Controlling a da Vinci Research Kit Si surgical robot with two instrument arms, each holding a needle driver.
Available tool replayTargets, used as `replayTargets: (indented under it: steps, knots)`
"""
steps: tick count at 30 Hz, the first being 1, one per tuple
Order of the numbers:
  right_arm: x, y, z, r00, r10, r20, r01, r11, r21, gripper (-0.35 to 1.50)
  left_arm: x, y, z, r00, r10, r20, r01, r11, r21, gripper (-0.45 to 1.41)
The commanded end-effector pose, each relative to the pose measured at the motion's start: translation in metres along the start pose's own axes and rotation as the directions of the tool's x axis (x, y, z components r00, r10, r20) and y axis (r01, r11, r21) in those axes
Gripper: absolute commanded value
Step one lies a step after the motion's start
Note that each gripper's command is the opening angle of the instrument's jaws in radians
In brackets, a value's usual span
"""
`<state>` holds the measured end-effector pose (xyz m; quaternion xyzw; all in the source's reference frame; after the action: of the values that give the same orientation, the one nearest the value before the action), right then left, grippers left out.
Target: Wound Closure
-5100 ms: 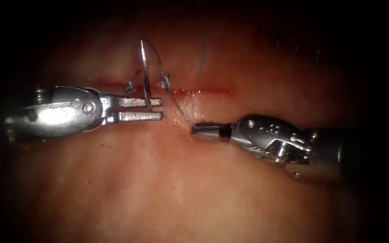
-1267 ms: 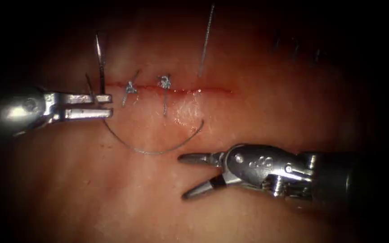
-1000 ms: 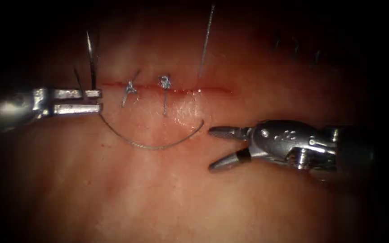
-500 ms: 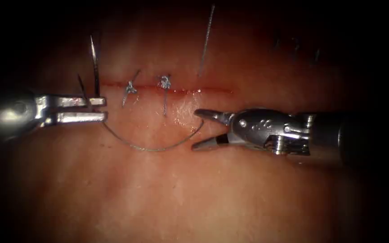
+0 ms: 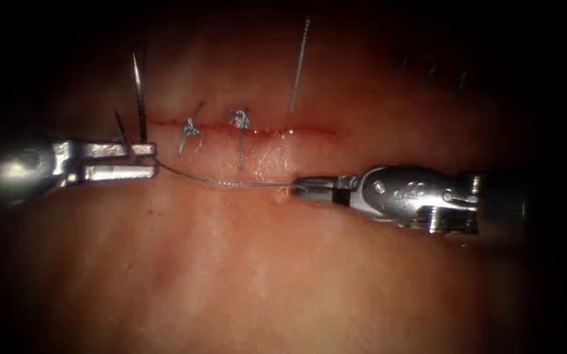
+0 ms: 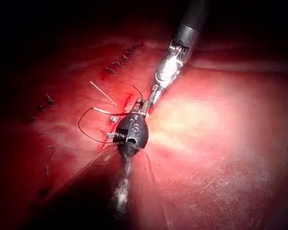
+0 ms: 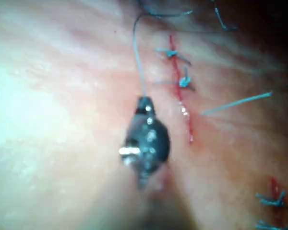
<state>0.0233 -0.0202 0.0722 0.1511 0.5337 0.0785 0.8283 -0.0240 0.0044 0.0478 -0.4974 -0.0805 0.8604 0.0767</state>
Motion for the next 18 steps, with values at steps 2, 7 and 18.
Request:
replayTargets:
  steps: [2,7,18]
  knots:
    - [0.0006,-0.0011,0.0009,1.0,0.015,-0.009,-0.015,0.999,0.039,-0.35,0.0,-0.0003,0.0008,1.0,0.002,-0.002,-0.002,1.0,-0.001,-0.45]
    - [0.0013,-0.0023,0.0014,1.0,0.023,-0.012,-0.022,0.997,0.071,-0.35,0.0002,0.0,0.0009,1.0,0.002,-0.002,-0.002,1.0,-0.006,-0.45]
    - [0.0006,-0.0004,0.0006,0.998,0.026,-0.05,-0.027,0.999,-0.037,1.3,0.0002,0.0003,0.0013,1.0,0.005,0.002,-0.005,1.0,-0.014,-0.45]
